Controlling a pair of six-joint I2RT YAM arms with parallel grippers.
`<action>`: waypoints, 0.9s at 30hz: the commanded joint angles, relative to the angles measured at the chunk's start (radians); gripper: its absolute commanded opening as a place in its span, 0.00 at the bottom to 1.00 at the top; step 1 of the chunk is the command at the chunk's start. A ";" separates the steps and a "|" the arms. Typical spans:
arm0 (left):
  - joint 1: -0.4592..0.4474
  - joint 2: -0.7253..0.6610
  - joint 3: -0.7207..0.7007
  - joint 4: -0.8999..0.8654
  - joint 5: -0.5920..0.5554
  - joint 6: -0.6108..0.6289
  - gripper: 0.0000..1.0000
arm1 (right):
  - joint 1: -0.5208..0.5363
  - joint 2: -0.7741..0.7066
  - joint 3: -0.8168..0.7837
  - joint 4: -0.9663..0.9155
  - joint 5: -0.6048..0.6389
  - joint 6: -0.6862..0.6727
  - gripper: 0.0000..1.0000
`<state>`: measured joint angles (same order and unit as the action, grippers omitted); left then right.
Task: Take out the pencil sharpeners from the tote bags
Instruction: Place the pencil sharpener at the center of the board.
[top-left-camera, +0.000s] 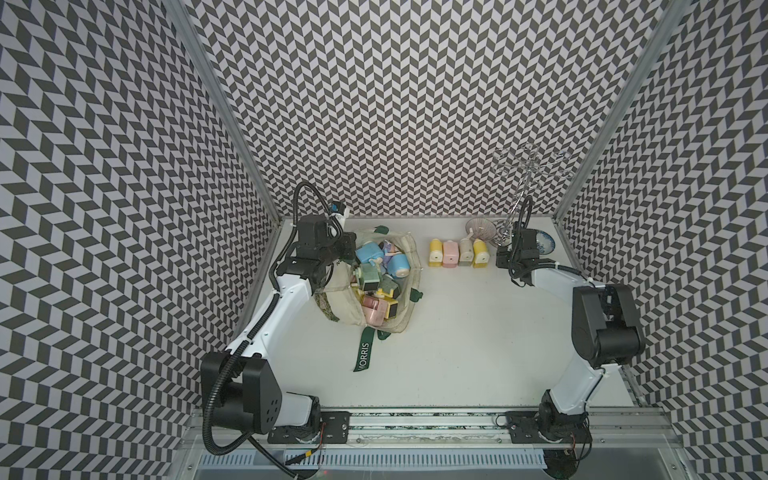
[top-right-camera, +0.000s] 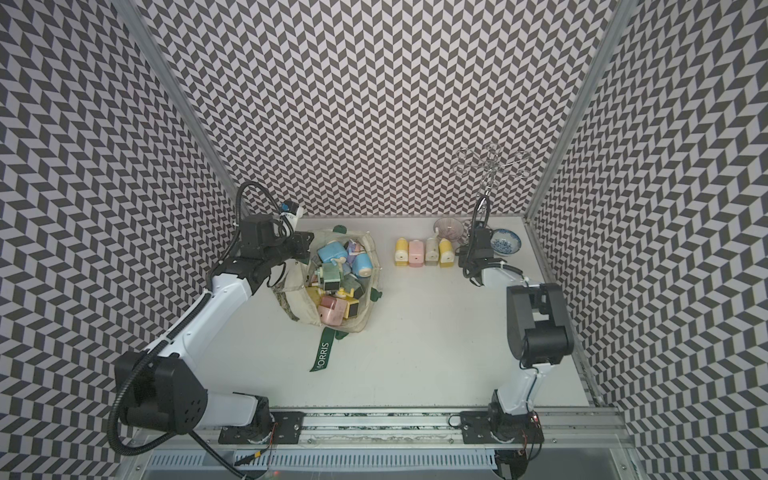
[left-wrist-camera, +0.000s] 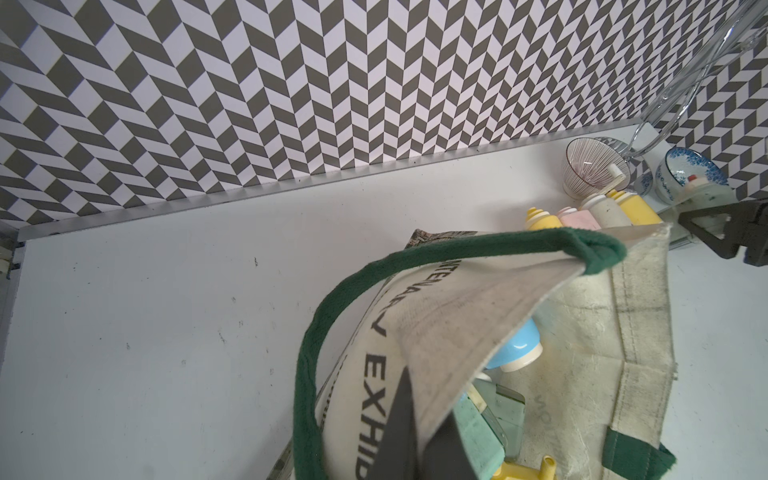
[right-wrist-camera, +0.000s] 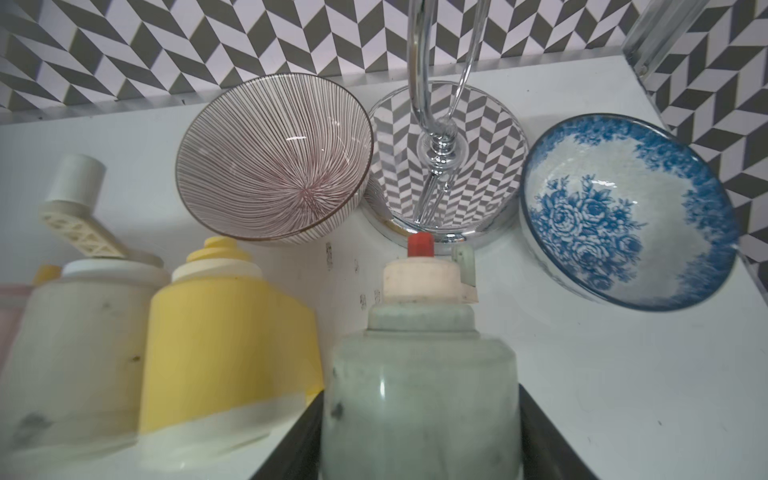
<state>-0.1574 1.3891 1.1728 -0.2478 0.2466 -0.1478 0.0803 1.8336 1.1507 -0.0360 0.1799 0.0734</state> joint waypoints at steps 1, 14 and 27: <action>-0.013 -0.027 0.051 0.091 0.021 0.015 0.00 | -0.005 0.032 0.067 0.078 -0.043 -0.031 0.32; -0.011 -0.015 0.055 0.089 0.024 0.014 0.00 | -0.005 0.116 0.127 0.065 -0.085 -0.060 0.32; -0.013 -0.012 0.055 0.090 0.026 0.011 0.00 | -0.005 0.161 0.153 0.009 -0.067 -0.070 0.42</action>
<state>-0.1574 1.3895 1.1728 -0.2478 0.2466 -0.1478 0.0761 1.9778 1.2690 -0.0376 0.0998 0.0154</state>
